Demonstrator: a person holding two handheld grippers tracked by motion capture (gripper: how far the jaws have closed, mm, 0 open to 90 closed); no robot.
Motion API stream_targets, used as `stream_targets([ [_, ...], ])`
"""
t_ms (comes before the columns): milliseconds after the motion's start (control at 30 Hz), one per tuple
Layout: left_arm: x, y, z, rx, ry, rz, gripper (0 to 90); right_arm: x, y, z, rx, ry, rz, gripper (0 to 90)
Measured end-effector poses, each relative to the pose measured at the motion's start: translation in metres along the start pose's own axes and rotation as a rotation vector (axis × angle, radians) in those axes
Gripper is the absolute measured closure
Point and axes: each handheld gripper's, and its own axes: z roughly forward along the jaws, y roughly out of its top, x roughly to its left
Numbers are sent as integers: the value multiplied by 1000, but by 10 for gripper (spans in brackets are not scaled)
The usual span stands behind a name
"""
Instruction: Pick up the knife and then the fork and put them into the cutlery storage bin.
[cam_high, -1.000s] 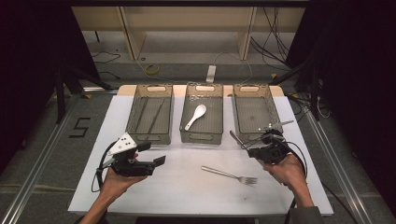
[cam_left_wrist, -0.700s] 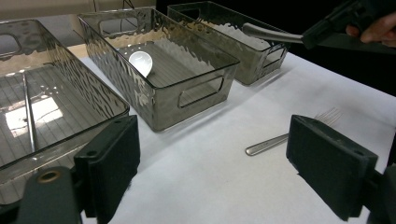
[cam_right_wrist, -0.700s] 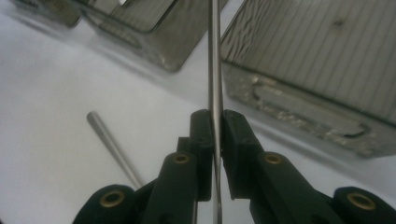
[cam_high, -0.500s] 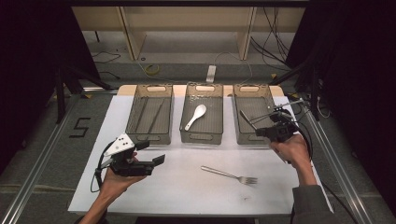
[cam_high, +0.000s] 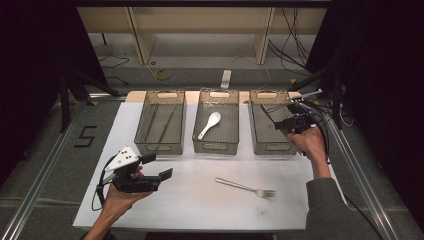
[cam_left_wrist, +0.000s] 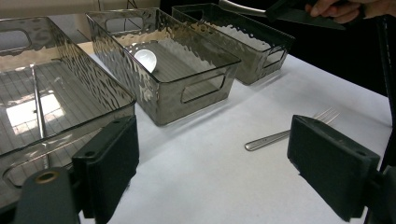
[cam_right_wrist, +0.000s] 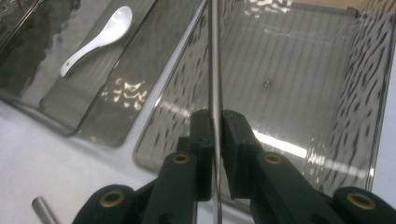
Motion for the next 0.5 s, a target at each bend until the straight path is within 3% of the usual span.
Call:
stream_targets([
  [500,-1,0,-1,-13,-4,-1,160,-2,27,25,-1,-36,40,835],
])
